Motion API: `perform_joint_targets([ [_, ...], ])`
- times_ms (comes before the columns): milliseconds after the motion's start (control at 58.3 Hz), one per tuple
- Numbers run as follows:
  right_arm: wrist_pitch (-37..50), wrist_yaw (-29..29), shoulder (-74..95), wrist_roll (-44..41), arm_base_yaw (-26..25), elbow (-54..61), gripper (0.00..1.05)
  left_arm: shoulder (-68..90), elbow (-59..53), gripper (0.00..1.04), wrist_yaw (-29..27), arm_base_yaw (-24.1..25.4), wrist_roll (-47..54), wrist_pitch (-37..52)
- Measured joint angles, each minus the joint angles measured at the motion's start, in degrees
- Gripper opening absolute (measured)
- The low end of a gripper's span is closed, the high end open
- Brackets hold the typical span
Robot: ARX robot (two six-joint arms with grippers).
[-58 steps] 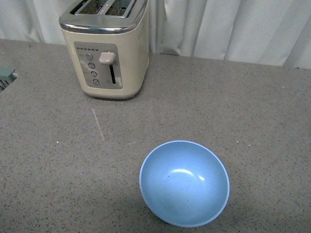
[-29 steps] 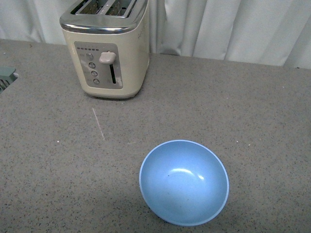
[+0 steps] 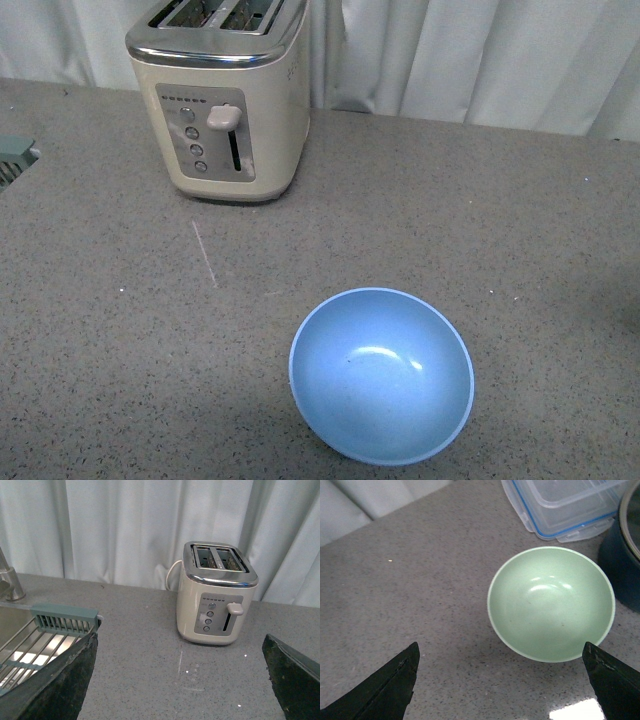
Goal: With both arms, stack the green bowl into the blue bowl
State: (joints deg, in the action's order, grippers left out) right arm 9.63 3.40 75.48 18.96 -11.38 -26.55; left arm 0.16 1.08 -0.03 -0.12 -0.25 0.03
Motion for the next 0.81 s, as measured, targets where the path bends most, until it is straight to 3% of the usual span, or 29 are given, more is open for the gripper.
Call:
perform_joint_targets([
  [429,-2.0,-0.9,10.5,1.9,-11.9,-5.1,0.96,0.0,0.0,0.98,0.0,0.0,0.0,0.0],
  [806,-2.8,0.3,17.1,-1.6,-9.5,-9.3,0.96,0.0,0.0,0.98,0.0,0.0,0.0,0.0],
])
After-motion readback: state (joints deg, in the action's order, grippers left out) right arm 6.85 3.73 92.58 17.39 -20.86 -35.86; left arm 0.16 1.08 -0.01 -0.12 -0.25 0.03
